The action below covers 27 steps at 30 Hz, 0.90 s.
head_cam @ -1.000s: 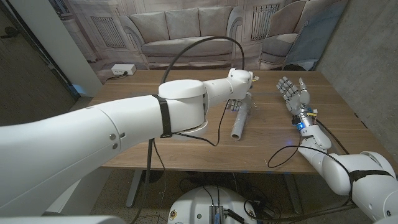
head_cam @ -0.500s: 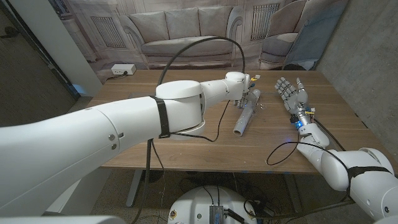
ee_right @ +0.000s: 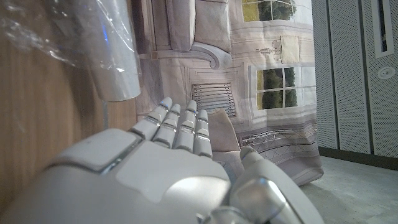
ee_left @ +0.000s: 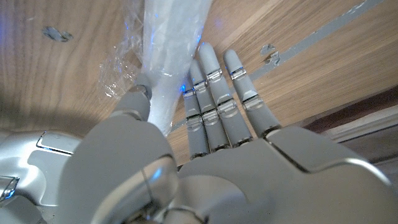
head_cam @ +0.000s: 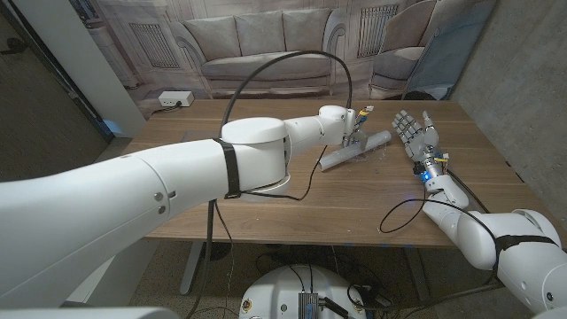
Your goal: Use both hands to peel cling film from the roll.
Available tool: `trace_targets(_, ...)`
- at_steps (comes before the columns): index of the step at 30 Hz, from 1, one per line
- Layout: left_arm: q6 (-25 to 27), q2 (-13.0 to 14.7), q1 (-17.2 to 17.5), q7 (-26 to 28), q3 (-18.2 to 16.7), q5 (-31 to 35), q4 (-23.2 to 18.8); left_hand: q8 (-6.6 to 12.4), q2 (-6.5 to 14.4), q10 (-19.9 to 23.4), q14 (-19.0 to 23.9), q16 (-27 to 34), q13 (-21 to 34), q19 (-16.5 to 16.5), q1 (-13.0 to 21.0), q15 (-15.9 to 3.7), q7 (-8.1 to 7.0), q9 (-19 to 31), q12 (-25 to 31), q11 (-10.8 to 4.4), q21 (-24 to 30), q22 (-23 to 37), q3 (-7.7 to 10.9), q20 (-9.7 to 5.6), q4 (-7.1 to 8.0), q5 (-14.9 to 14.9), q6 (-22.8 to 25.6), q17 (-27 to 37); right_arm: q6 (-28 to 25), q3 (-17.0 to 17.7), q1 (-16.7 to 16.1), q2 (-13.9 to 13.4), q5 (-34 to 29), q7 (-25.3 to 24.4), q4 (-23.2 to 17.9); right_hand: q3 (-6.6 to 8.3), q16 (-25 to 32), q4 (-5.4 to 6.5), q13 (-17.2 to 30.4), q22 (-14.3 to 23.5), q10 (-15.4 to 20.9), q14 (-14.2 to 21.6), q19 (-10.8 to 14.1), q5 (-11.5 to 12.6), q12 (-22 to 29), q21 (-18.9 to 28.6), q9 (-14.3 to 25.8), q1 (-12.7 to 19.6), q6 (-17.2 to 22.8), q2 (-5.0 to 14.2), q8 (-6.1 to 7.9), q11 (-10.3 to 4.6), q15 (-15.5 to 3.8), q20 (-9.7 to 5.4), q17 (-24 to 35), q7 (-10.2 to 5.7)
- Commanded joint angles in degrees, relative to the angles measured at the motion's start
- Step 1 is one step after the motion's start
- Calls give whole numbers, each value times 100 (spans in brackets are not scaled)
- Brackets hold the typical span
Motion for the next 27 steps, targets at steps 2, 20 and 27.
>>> trace_targets(2,768,-94,-292,-1313,-320,-225,2,686,757,325,-11,63,116,9,843,-405,-8,469,71,-347,72,23,33,-94,58,-2,881,143,22,8,55,-15,-136,-28,-39,32,7,9,29,21,50,36,63,-31,41,48,34,-59,54,174,20,7,-1,-37,14,-5)
trace_targets(20,4182,1342,147,-1895,-1573,-662,-3044,1078,659,-743,-477,-1150,170,295,835,-160,243,1384,-321,-188,414,-66,241,-257,420,168,-206,-619,186,-196,-197,-30,7,-30,-717,42,5,10,29,21,85,54,69,-31,45,43,35,-64,83,177,23,5,-7,-47,13,-15)
trace_targets(27,4882,1881,291,-1261,-1290,-644,-4379,1603,572,-727,-236,-1616,-101,678,785,-139,776,2035,-506,-118,467,-174,448,-401,573,476,-224,-1178,110,-363,-505,-124,48,-372,-1360,46,5,9,29,22,104,69,70,-32,46,39,35,-67,106,175,25,-4,-23,-45,13,-17)
